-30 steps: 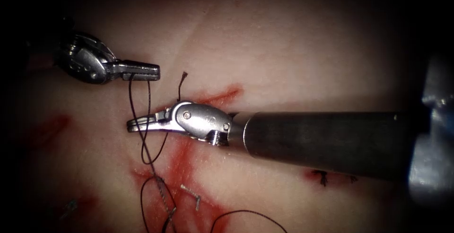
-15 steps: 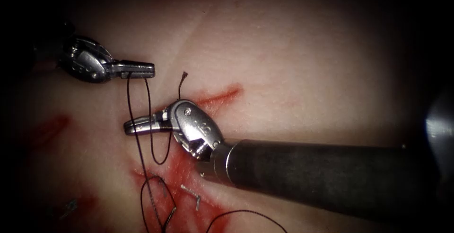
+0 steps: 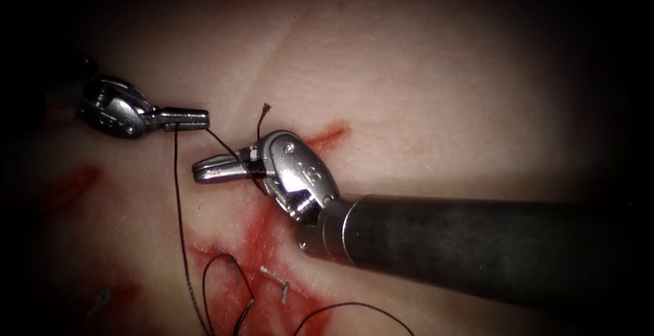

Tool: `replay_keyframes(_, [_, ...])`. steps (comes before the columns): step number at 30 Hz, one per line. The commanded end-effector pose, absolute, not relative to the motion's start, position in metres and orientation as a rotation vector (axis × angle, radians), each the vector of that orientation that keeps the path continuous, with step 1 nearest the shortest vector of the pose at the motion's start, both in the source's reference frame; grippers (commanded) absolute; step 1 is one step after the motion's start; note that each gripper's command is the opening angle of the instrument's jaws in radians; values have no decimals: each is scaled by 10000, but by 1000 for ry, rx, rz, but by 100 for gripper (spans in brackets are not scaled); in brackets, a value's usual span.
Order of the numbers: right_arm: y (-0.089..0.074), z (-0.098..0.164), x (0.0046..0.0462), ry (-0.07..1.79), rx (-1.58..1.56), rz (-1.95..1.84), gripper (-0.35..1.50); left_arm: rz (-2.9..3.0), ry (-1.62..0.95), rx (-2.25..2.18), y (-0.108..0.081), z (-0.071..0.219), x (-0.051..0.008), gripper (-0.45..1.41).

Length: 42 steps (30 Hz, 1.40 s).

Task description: Wound Closure

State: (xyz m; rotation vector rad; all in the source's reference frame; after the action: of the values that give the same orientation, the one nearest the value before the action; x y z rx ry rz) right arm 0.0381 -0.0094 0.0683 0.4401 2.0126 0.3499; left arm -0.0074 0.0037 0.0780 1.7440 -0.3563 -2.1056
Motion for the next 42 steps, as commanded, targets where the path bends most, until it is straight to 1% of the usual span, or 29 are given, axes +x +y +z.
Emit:
replay_keyframes(1, [-93, 688, 385, 2012, 436, 355, -35, -2108, -357, 1743, 37, 792, -78, -45])
replay_keyframes(11, [-76, 702, 374, 1972, 355, 455, -35, -2170, -348, 1737, 21, 816, -84, -45])
replay_keyframes(16, [-72, 713, 372, 1881, 249, 556, -35, -2206, -367, 1723, 18, 823, -98, -45])
replay_keyframes(22, [-73, 716, 373, 1804, 176, 556, -35, -2232, -387, 1708, 14, 829, -116, -45])
replay_keyframes(23, [-71, 717, 373, 1776, 165, 544, -8, -2231, -388, 1708, 12, 831, -120, -45])
replay_keyframes(24, [-69, 718, 373, 1748, 161, 528, 10, -2236, -385, 1710, 11, 832, -122, -45])
replay_keyframes(25, [-67, 719, 373, 1723, 159, 521, 24, -2236, -387, 1709, 10, 833, -124, -45])
replay_keyframes(26, [-65, 721, 372, 1706, 151, 523, 51, -2242, -386, 1709, 8, 834, -126, -45])
replay_keyframes(27, [-62, 722, 370, 1699, 142, 531, 68, -2241, -386, 1709, 7, 835, -126, -45])
replay_keyframes(33, [-52, 734, 365, 1625, 90, 553, 88, -2257, -386, 1707, -2, 840, -129, -45])
replay_keyframes(36, [-55, 743, 366, 1568, 115, 600, 88, -2258, -393, 1706, -5, 841, -129, -45])
replay_keyframes(40, [-73, 762, 375, 1454, 230, 724, 88, -2273, -388, 1709, -7, 841, -132, -45])
replay_keyframes(42, [-81, 769, 378, 1420, 273, 777, 84, -2277, -392, 1707, -9, 840, -135, -45])
